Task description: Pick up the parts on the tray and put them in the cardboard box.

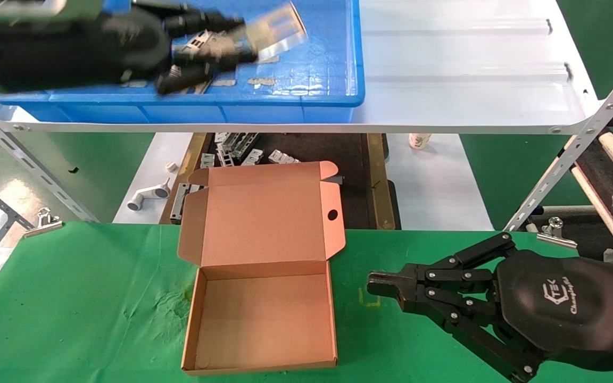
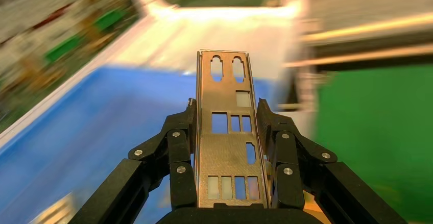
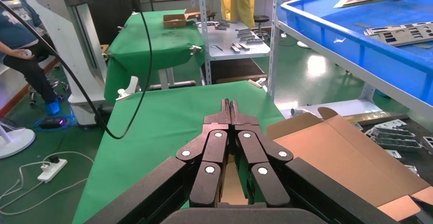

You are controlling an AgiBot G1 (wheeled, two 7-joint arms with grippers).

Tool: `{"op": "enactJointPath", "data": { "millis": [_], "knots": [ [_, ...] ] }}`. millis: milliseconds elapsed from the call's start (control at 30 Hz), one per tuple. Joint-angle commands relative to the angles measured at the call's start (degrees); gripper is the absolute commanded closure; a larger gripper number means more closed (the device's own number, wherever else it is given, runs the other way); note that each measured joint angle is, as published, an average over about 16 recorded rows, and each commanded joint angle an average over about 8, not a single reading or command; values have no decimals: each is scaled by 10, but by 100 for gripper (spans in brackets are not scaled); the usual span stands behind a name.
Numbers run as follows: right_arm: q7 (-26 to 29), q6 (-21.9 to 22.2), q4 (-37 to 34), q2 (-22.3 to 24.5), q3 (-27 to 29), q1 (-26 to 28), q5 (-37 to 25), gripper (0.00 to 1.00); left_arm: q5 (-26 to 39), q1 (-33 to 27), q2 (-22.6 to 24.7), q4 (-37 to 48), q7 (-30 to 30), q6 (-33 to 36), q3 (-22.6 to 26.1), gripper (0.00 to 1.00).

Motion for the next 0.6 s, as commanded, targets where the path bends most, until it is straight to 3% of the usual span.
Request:
{"op": "enactJointPath", "data": {
  "millis": [33, 367, 600],
  "knots": [
    [0, 0, 0, 0, 0, 0, 0, 100, 1, 2, -10, -13, 25, 55, 2, 100],
    [0, 0, 0, 0, 0, 0, 0, 100, -72, 117, -88, -239, -19, 62, 142, 100],
    [0, 0, 0, 0, 0, 0, 0, 100, -60, 181, -80, -259, -31, 27, 220, 100]
  ]
}}
